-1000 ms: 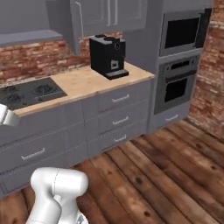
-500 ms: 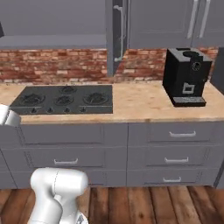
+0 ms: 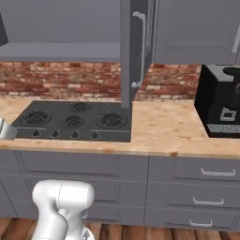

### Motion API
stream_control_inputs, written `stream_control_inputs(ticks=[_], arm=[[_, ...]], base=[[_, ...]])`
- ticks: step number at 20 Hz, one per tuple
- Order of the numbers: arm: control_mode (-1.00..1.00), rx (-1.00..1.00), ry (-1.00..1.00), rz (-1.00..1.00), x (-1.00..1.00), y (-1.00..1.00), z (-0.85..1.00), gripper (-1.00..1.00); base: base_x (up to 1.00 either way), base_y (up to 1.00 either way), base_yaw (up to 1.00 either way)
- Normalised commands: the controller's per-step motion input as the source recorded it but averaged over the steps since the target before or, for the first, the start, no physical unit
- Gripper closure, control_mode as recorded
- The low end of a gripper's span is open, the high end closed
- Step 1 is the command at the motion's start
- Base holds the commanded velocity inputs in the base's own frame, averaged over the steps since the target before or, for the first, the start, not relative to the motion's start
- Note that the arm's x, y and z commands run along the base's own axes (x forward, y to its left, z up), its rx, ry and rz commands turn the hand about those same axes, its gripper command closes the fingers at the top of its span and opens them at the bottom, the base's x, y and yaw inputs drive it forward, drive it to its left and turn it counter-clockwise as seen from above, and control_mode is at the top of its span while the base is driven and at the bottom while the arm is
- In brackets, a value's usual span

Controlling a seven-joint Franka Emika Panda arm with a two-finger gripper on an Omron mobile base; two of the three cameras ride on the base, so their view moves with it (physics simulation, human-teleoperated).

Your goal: Open the cabinet. Pick the spray and place it next to the sink. Then close the cabinet.

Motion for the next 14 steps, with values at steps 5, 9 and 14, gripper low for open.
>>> stream_control_inputs(ticks=[5, 9, 14], arm=[[1.0, 0.0, 0.0, 0.0, 0.0, 0.0, 0.0, -1.0], [1.0, 0.0, 0.0, 0.0, 0.0, 0.0, 0.0, -1.0], [1.0, 0.0, 0.0, 0.0, 0.0, 0.0, 0.0, -1.0]], base=[[0.62, 0.27, -0.02], [0.59, 0.01, 0.21], [0.01, -0.03, 0.11]])
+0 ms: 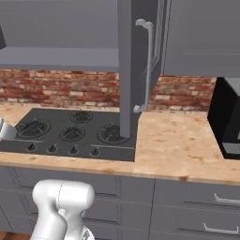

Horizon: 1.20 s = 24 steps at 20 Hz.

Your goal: Open the cabinet. Pick the spray and place it next to the sink. Then close the cabinet.

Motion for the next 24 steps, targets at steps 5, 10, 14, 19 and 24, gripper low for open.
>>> stream_control_inputs(ticks=[5, 10, 14, 19, 24], arm=[[1.0, 0.0, 0.0, 0.0, 0.0, 0.0, 0.0, -1.0], [1.0, 0.0, 0.0, 0.0, 0.0, 0.0, 0.0, -1.0], [1.0, 0.0, 0.0, 0.0, 0.0, 0.0, 0.0, -1.0], [1.0, 0.0, 0.0, 0.0, 0.0, 0.0, 0.0, -1.0], [1.0, 0.0, 0.0, 0.0, 0.0, 0.0, 0.0, -1.0]], base=[[-0.01, 0.0, 0.24], [0.0, 0.0, 0.22], [0.0, 0.0, 0.26], [0.11, 0.0, 0.04], [0.0, 0.0, 0.0]])
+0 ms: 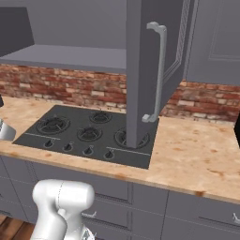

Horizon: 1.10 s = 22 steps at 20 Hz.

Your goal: Open the cabinet. Pick the spray and place it next to the sink. Then close the cabinet.

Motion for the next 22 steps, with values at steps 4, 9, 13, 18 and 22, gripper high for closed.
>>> stream_control_inputs(ticks=[4, 9, 13, 18, 22], arm=[[1.0, 0.0, 0.0, 0.0, 0.0, 0.0, 0.0, -1.0], [1.0, 0.0, 0.0, 0.0, 0.0, 0.0, 0.0, -1.0], [1.0, 0.0, 0.0, 0.0, 0.0, 0.0, 0.0, -1.0], [-1.0, 0.0, 0.0, 0.0, 0.0, 0.0, 0.0, -1.0], [-1.0, 0.0, 0.0, 0.0, 0.0, 0.0, 0.0, -1.0]], base=[[0.0, 0.0, 0.0], [0.0, 0.0, 0.0], [0.0, 0.0, 0.0], [0.0, 0.0, 0.0], [0.0, 0.0, 0.0]])
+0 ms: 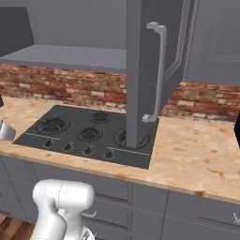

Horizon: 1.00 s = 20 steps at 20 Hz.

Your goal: Open the cabinet. Pick the spray and place it next to the sink. Then close the cabinet.

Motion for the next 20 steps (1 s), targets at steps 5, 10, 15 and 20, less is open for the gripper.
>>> stream_control_inputs(ticks=[5, 10, 15, 20], arm=[[-1.0, 0.0, 0.0, 0.0, 0.0, 0.0, 0.0, -1.0], [-1.0, 0.0, 0.0, 0.0, 0.0, 0.0, 0.0, -1.0], [-1.0, 0.0, 0.03, 0.0, -0.21, -0.02, 0.16, -1.0], [-1.0, 0.0, 0.15, 0.0, -0.04, -0.27, 0.24, -1.0]], base=[[0.0, 0.0, 0.0], [0.0, 0.0, 0.0], [0.0, 0.0, 0.0], [0.0, 0.0, 0.0]])
